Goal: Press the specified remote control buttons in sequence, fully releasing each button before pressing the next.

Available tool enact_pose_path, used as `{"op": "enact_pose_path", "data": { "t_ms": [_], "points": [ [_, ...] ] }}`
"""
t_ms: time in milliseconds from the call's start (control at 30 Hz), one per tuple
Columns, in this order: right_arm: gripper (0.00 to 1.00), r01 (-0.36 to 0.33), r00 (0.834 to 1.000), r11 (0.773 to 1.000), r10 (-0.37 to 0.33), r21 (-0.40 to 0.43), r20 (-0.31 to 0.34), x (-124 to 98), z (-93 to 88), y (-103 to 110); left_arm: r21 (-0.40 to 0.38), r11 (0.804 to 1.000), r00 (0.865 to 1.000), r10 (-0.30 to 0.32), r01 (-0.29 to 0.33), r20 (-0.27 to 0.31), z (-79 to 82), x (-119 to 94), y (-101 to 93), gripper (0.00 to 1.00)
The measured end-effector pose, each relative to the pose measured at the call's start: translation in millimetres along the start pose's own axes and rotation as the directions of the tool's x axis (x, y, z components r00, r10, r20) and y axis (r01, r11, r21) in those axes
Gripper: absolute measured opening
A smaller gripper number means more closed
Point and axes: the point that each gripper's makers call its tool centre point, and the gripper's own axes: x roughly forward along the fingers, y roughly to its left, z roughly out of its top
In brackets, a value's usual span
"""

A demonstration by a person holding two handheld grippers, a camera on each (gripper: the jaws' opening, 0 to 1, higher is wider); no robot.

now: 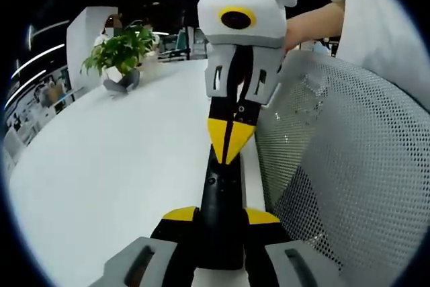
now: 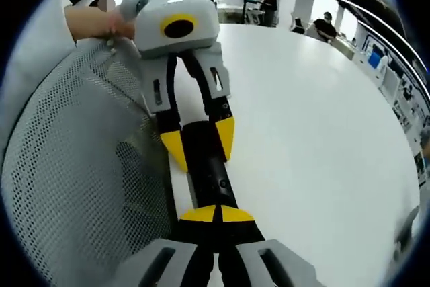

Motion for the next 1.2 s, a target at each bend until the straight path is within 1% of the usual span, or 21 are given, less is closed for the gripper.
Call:
{"op": "enact_pose_path", "data": {
  "t_ms": [100,167,267,300,367,400,433,467,533,567,633,667,700,733,833,867,900,1067,1100,1167,1200],
  "points": [
    [0.0,-0.015,0.999,1.0,0.016,0.015,-0.038,0.3,0.0,-1.3,0.0,1.0,1.0,-0.001,0.001,0.0,0.1,0.0,-0.1,0.25],
    [0.0,-0.021,0.999,0.999,0.022,0.033,-0.041,0.5,-0.9,-2.4,-0.002,1.0,1.0,-0.002,0.002,0.001,0.1,0.2,0.0,0.25],
    [0.0,-0.035,0.999,0.989,0.032,0.142,0.02,-0.4,-0.8,-2.5,-0.003,1.0,1.0,-0.001,0.001,0.002,0.1,0.2,-0.1,0.25],
    [0.0,-0.045,0.997,0.977,0.032,0.209,0.065,-1.2,-0.2,-3.6,-0.004,1.0,1.0,-0.002,0.002,0.002,0.2,0.2,-0.1,0.25],
    [0.0,-0.068,0.99,0.956,0.029,0.284,0.138,-2.8,0.3,-4.8,-0.005,1.0,1.0,-0.002,0.002,0.004,0.3,0.1,-0.1,0.25],
    [0.0,-0.092,0.982,0.938,0.03,0.334,0.188,-4.4,1.0,-5.2,-0.006,1.0,1.0,-0.002,0.002,0.004,0.4,0.1,-0.1,0.25],
    [0.0,-0.104,0.977,0.931,0.03,0.35,0.212,-5.6,1.3,-5.1,-0.006,1.0,1.0,-0.001,0.001,0.005,0.6,0.0,-0.3,0.25],
    [0.0,-0.102,0.975,0.93,0.024,0.352,0.221,-6.3,0.6,-5.4,-0.006,1.0,1.0,-0.001,0.001,0.005,0.7,0.0,-0.3,0.25],
    [0.0,-0.059,0.976,0.949,-0.01,0.308,0.217,-8.7,1.5,-7.8,-0.004,1.0,1.0,-0.001,0.001,0.004,0.8,0.2,-0.7,0.25],
    [0.0,-0.041,0.976,0.964,-0.018,0.262,0.219,-9.9,6.3,-7.8,-0.005,1.0,1.0,-0.001,0.001,0.005,0.8,0.2,-0.8,0.25],
    [0.0,-0.041,0.979,0.982,0.003,0.183,0.204,-9.4,11.3,-2.8,-0.005,1.0,1.0,-0.002,0.002,0.004,0.8,0.3,-0.6,0.25],
    [0.0,-0.034,0.984,0.993,0.014,0.113,0.176,-7.4,13.1,0.4,-0.003,1.0,1.0,-0.002,0.002,0.004,0.8,0.3,-0.5,0.25],
    [0.0,-0.03,0.989,0.997,0.019,0.075,0.147,-5.7,12.0,2.0,-0.003,1.0,1.0,-0.002,0.002,0.005,0.8,0.4,-0.5,0.25],
    [0.0,-0.02,0.995,1.0,0.019,0.018,0.1,-2.4,9.1,2.8,-0.003,1.0,1.0,-0.002,0.002,0.005,0.9,0.4,-0.4,0.25],
    [0.0,-0.017,1.0,0.995,0.019,-0.094,0.023,3.6,3.6,4.7,-0.003,1.0,1.0,-0.002,0.002,0.005,0.9,0.5,-0.3,0.25],
    [0.0,-0.022,0.999,0.993,0.025,-0.115,0.026,1.3,6.4,4.7,-0.003,1.0,1.0,-0.001,0.001,0.005,1.0,0.5,-0.3,0.25],
    [0.0,-0.022,0.999,0.994,0.025,-0.112,0.025,1.5,6.5,4.5,-0.002,1.0,1.0,-0.001,0.001,0.005,1.0,0.5,-0.3,0.25],
    [0.0,-0.027,1.0,0.986,0.029,-0.166,0.007,2.8,5.4,4.6,-0.001,1.0,1.0,-0.002,0.002,0.005,1.1,0.5,-0.4,0.25],
    [0.0,-0.028,1.0,0.976,0.024,-0.218,-0.02,3.4,5.1,4.7,-0.001,1.0,1.0,-0.002,0.002,0.004,1.1,0.4,-0.5,0.25],
    [0.0,-0.027,0.999,0.965,0.015,-0.263,-0.049,4.3,4.7,4.3,-0.001,1.0,1.0,-0.002,0.002,0.005,1.0,0.4,-0.6,0.25],
    [0.0,-0.031,0.998,0.962,0.016,-0.271,-0.06,4.8,5.0,4.9,-0.001,1.0,1.0,-0.002,0.002,0.004,1.0,0.4,-0.6,0.25]
  ]
}}
